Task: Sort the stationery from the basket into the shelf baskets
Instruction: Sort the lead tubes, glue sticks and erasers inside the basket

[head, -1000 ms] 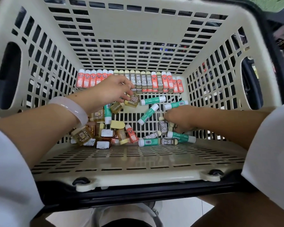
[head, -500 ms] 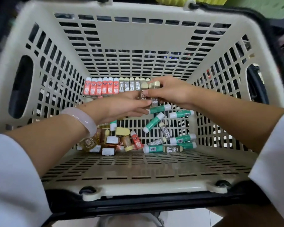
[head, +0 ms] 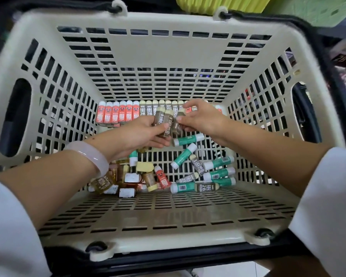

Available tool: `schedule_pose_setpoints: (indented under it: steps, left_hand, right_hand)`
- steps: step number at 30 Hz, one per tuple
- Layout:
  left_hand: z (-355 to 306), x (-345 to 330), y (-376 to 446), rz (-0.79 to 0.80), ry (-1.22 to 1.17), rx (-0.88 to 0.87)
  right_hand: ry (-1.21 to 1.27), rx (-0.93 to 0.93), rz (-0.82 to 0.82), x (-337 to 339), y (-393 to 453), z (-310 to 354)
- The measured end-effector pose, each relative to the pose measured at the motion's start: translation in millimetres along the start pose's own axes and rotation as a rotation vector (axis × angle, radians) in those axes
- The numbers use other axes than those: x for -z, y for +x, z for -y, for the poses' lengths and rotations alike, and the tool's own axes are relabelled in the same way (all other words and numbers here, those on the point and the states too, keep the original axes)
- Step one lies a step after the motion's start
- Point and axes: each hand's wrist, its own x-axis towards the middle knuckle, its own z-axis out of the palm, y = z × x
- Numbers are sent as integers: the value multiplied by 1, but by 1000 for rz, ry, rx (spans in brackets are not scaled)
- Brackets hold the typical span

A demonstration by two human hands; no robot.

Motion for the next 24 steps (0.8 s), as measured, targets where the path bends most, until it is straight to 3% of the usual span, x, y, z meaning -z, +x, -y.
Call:
schedule_pose_setpoints:
  steps: [3,5,9,14,19,22,24]
  left_hand:
    - [1,1,1,-36,14,9]
    - [1,3,2,-61,10,10]
    - [2,5,4,-108,-20,-5]
    - [5,9,8,-134,-17,2]
    - [6,10,9,-140,-9,0]
    - [3,8,6,-124,-36,-33]
    - [1,7,4,-121,-43,-37]
  right_hand:
    - [-334,-34,-392,24,14,-11]
    - [-586,-52,-565,40,21,-20]
    - [-752,-61,-595,46,28,-32]
    - [-354,-17,-597,51,33,-31]
    - [-371,-146,-602,40,31,-36]
    - [-98,-169,-559,37,31,-35]
    - [-59,-164,-529,39,29,-33]
